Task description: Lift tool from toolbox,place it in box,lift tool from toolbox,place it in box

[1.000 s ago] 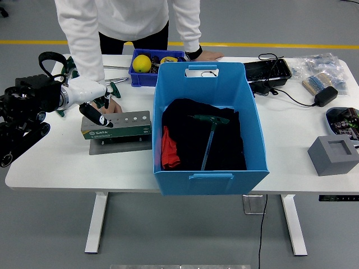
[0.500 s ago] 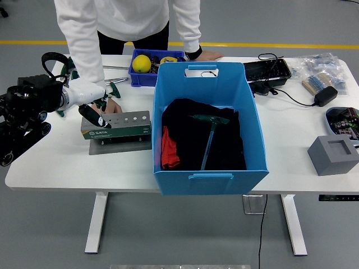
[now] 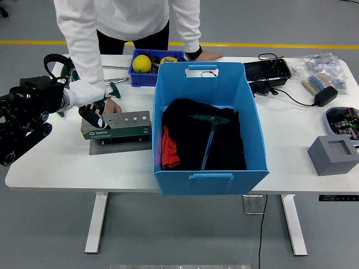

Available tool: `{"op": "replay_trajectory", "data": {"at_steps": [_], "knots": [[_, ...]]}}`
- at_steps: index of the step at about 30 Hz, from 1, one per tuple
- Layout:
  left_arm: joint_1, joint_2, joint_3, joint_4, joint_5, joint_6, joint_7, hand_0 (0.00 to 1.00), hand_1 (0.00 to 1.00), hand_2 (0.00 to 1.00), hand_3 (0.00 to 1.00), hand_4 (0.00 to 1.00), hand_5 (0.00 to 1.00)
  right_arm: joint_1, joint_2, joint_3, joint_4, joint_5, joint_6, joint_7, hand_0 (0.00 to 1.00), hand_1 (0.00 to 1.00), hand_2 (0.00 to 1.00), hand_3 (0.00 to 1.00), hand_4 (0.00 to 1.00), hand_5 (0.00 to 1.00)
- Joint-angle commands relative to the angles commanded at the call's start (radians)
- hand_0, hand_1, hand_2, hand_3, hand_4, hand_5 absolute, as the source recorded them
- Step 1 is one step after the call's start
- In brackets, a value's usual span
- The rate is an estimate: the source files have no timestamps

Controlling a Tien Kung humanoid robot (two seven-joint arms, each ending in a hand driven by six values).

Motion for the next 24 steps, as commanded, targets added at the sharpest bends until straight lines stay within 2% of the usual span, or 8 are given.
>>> {"op": "replay_trajectory", "data": {"at_steps": [3,4,9,10,15,16,21,24], "knots": [[-0.003,-0.003,0.009,0.008,-0.005,0.007,-0.003,0.579,0.444,0.385,0.432,0.931,0.655,0.001,0.0,0.0,0.0,0.0,0.0,0.0,0.629,0.601,0.67,0.547,0.76,0.662],[-0.004,-0.004,0.013,0.009,-0.007,0.007,-0.003,0.546,0.346,0.289,0.344,0.928,0.656,0.001,0.0,0.0,0.0,0.0,0.0,0.0,0.629,0.602,0.67,0.548,0.76,0.662],[-0.002,-0.009,0.024,0.02,-0.018,0.02,-0.011,0.546,0.346,0.289,0.344,0.928,0.656,0.001,0.0,-0.003,-0.001,0.004,0.001,0.001,0.629,0.602,0.67,0.548,0.76,0.662],[-0.002,-0.01,0.027,0.024,-0.022,0.025,-0.016,0.493,0.261,0.24,0.284,0.924,0.663,0.002,0.0,-0.003,-0.001,0.003,0.001,0.001,0.629,0.602,0.67,0.548,0.761,0.663],[-0.001,-0.014,0.034,0.044,-0.036,0.053,-0.028,0.493,0.261,0.24,0.284,0.924,0.663,0.002,-0.001,-0.004,-0.001,0.005,0.001,0.002,0.629,0.602,0.67,0.548,0.761,0.663],[0.0,-0.015,0.035,0.048,-0.038,0.06,-0.03,0.379,0.203,0.194,0.221,0.914,0.633,0.002,-0.001,-0.004,-0.001,0.005,0.001,0.002,0.629,0.601,0.67,0.547,0.761,0.662],[0.004,-0.018,0.042,0.067,-0.046,0.09,-0.046,0.379,0.203,0.194,0.221,0.914,0.633,0.0,0.0,-0.004,-0.001,0.005,0.001,0.002,0.629,0.601,0.67,0.547,0.761,0.662],[0.006,-0.019,0.046,0.08,-0.051,0.116,-0.06,0.301,0.137,0.154,0.17,0.913,0.563,-0.002,0.0,-0.003,-0.001,0.004,0.0,0.001,0.629,0.602,0.67,0.548,0.761,0.663]]}}
